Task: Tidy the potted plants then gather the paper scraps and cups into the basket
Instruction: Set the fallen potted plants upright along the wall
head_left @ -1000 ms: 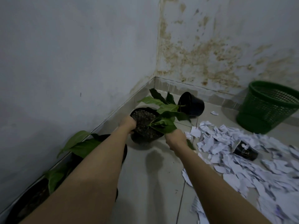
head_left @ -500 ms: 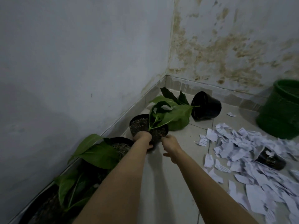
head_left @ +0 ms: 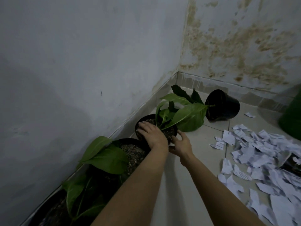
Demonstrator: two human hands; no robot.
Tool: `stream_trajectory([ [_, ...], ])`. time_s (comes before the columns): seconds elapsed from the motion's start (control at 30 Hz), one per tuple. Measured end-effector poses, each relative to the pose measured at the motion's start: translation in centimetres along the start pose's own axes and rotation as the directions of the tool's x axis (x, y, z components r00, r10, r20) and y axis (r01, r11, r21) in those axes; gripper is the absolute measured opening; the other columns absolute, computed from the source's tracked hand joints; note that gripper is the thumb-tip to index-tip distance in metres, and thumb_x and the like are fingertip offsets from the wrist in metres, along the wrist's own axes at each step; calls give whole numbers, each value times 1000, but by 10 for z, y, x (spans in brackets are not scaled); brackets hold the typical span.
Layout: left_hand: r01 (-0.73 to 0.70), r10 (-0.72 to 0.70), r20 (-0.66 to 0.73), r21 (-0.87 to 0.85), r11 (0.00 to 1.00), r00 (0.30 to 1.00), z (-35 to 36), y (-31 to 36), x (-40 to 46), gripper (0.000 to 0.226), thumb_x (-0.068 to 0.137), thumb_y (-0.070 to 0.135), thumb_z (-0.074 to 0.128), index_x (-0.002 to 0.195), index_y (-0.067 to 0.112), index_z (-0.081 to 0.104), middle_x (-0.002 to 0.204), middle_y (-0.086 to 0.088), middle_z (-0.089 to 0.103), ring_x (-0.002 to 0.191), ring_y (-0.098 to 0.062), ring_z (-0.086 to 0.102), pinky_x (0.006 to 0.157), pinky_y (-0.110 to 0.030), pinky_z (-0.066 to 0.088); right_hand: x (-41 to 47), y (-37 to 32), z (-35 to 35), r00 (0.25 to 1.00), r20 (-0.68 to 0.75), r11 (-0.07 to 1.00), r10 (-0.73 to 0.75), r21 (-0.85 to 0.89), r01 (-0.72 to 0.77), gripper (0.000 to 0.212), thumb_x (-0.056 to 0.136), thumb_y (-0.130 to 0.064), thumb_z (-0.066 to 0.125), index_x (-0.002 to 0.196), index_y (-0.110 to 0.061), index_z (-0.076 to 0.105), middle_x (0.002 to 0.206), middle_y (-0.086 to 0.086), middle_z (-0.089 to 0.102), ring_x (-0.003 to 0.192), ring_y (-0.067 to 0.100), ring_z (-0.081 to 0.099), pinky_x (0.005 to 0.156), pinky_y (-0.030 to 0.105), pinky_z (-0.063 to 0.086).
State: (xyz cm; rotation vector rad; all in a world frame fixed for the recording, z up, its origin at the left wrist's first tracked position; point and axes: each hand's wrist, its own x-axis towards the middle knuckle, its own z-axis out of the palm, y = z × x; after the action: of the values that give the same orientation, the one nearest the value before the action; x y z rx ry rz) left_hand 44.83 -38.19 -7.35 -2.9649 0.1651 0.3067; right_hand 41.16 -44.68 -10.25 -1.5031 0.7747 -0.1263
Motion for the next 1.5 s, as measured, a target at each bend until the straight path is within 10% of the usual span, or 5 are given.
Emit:
stream_trajectory([
  [0.13,-288,304,-112,134,948,946,-2,4,1,43,99,25,30,135,1,36,140,-21,33,130,-33,30,107,-43,27,-2,4,0,999,50,997,18,74,-21,50,97,-9,42,143,-25,29,122,19,58,88,29,59,72,37,51],
  [0.5,-515,549,-192,198,834,814,3,-15,4,33,97,14,33,126,2,43,133,-19,47,125,-33,42,100,-40,33,-2,1,13,995,79,924,66,371,-91,38,97,-4,39,135,-1,38,118,20,56,89,23,57,69,30,48],
  [1.1,-350,436,-262,318,881,861,-20,-20,-9,33,96,16,39,127,4,40,132,-17,44,122,-29,41,100,-37,33,-35,-35,-15,986,86,960,140,234,-157,47,96,-35,42,139,-15,39,133,14,51,121,29,46,94,37,40],
  [1.37,-375,455,-358,272,886,815,-80,7,-54,29,98,14,35,122,3,47,131,-17,48,121,-30,43,99,-37,34,-92,-95,-93,996,-87,942,7,336,23,23,95,-25,45,111,-12,56,88,7,61,75,15,56,70,28,51],
  [1.5,-376,454,-405,261,889,793,-112,25,-77,29,97,21,40,119,5,48,128,-15,50,119,-27,46,96,-35,38,-110,-121,-138,975,-222,924,10,375,76,30,95,-24,44,112,-2,57,116,17,61,105,28,56,99,45,43],
])
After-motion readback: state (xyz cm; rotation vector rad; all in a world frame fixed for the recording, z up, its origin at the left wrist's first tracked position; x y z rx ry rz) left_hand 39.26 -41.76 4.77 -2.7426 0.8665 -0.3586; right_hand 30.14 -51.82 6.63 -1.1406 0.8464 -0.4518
